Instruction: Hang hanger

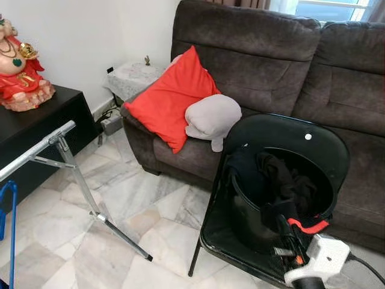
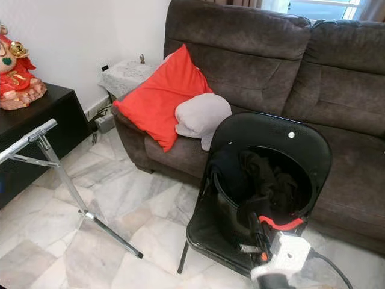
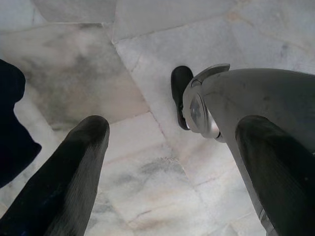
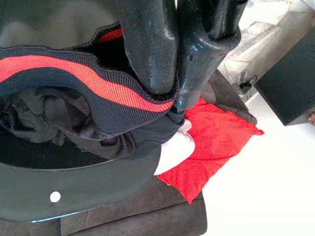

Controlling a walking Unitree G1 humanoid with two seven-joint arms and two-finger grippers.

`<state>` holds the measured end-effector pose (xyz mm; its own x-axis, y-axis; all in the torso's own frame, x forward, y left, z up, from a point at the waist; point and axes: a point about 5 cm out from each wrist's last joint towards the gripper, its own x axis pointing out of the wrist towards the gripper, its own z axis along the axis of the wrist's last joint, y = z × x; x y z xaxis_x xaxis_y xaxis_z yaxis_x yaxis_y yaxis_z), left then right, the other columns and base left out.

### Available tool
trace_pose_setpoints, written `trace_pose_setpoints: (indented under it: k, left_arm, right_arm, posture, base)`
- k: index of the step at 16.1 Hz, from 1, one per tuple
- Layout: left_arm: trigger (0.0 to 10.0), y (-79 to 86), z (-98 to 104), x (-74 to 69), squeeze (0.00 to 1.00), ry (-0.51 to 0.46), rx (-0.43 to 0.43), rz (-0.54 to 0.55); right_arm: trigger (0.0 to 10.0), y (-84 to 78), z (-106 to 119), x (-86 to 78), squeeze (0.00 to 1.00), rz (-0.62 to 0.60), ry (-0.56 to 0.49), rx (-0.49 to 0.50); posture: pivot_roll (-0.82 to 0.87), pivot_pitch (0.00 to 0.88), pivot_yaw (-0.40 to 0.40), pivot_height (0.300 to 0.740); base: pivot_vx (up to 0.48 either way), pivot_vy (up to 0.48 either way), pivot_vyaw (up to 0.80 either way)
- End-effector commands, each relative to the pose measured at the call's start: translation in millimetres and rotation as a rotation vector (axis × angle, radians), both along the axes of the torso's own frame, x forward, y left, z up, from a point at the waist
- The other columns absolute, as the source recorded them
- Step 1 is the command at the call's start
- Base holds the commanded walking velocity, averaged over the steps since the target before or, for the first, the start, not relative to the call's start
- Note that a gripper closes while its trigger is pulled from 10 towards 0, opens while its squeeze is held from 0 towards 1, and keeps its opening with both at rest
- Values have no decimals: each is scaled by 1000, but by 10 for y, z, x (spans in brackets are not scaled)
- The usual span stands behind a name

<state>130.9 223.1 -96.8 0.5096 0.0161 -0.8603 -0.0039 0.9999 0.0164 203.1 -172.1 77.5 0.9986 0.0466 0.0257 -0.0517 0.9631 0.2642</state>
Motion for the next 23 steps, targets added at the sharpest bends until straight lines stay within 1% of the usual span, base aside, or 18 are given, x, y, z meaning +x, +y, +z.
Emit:
trace_pose_setpoints:
  k: [1,3,4,5,6,8,9,13,15,16,18,21,23]
  left_arm:
    - [10000,18,-14,-51,0,23,14,-24]
    - [10000,17,-15,-51,0,23,14,-26]
    - [10000,17,-14,-50,0,23,15,-26]
    - [10000,17,-14,-50,0,23,15,-26]
    - [10000,14,-15,-51,0,23,15,-26]
    - [10000,14,-14,-48,0,21,14,-23]
    - [10000,15,-14,-49,0,21,15,-22]
    - [10000,16,-16,-52,0,22,17,-19]
    - [10000,15,-15,-50,0,22,17,-21]
    - [10000,14,-15,-50,0,22,17,-21]
    - [10000,13,-15,-49,0,21,18,-21]
    - [10000,12,-17,-51,0,23,19,-21]
    - [10000,12,-17,-51,0,22,18,-20]
  right_arm:
    - [0,39,59,-38,0,5,-6,-2]
    - [0,35,24,-89,0,-17,25,-4]
    - [0,48,-31,-90,0,-8,60,-18]
    - [0,58,-133,-83,0,-4,117,-25]
    - [0,20,-296,-64,0,-28,200,-68]
    - [0,-9,-413,-38,0,-58,279,-49]
    - [0,-12,-460,-13,0,-59,303,-68]
    - [0,6,-564,60,0,-59,344,-61]
    - [0,27,-661,66,0,-50,404,-95]
    - [0,43,-711,69,0,-47,430,-94]
    - [0,58,-760,79,0,-49,449,-97]
    - [0,109,-850,84,0,-24,500,-129]
    - [0,109,-878,112,0,-32,521,-132]
  posture:
    - [-15,73,23,740]
    - [-14,74,23,740]
    - [-16,75,23,740]
    - [-19,74,23,740]
    - [-13,73,20,740]
    - [-8,72,20,740]
    - [-9,74,19,740]
    - [-7,76,19,740]
    - [-6,76,20,740]
    - [-6,76,20,740]
    - [-2,76,19,740]
    - [-5,77,20,740]
    - [-5,77,20,740]
  base:
    - [0,0,0]
    - [0,0,0]
    - [0,0,0]
    - [0,0,0]
    - [0,0,0]
    - [0,0,0]
    - [0,0,0]
    - [0,0,0]
    - [0,0,0]
    - [0,0,0]
    - [0,0,0]
    - [0,0,0]
    - [0,0,0]
